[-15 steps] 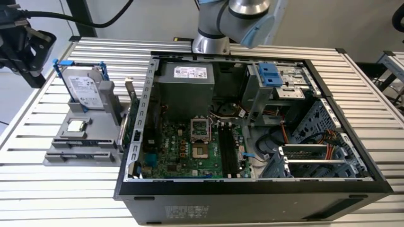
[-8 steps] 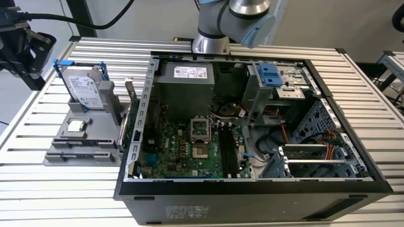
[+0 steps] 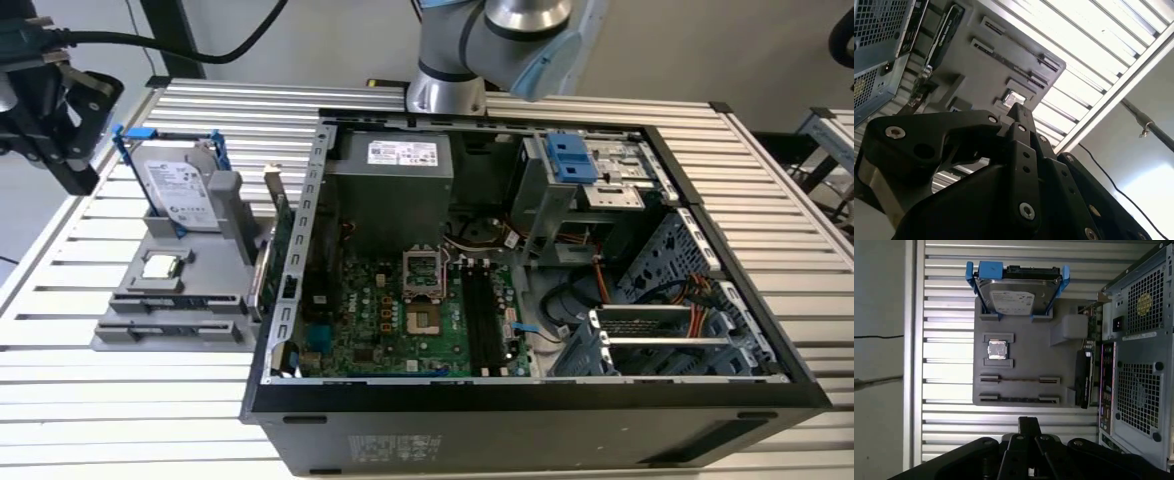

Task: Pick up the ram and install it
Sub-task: 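Pick up the ram and move it above insertion slot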

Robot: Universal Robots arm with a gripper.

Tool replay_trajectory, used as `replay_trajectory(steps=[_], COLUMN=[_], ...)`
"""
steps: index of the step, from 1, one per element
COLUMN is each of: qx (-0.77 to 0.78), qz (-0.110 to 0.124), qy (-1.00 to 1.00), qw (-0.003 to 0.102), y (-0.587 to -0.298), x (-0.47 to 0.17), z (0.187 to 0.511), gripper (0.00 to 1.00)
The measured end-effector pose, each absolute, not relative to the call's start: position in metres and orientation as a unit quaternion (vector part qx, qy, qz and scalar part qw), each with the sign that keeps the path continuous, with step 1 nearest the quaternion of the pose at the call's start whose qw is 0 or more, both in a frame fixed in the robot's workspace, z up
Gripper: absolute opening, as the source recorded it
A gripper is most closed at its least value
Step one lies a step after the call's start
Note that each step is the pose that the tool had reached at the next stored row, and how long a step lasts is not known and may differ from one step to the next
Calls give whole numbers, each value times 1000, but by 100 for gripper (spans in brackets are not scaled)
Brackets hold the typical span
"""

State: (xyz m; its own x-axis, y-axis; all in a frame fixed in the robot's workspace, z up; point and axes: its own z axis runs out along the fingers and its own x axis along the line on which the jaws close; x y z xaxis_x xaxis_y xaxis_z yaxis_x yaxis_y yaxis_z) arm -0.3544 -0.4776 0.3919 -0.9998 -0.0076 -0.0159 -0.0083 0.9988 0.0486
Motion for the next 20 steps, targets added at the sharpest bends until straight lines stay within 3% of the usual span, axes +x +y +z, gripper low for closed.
replay_trajectory(steps=[20], qx=[-15], qz=[24], qy=[1000], qw=[8], y=[-479], x=[-353], z=[392], gripper=[0])
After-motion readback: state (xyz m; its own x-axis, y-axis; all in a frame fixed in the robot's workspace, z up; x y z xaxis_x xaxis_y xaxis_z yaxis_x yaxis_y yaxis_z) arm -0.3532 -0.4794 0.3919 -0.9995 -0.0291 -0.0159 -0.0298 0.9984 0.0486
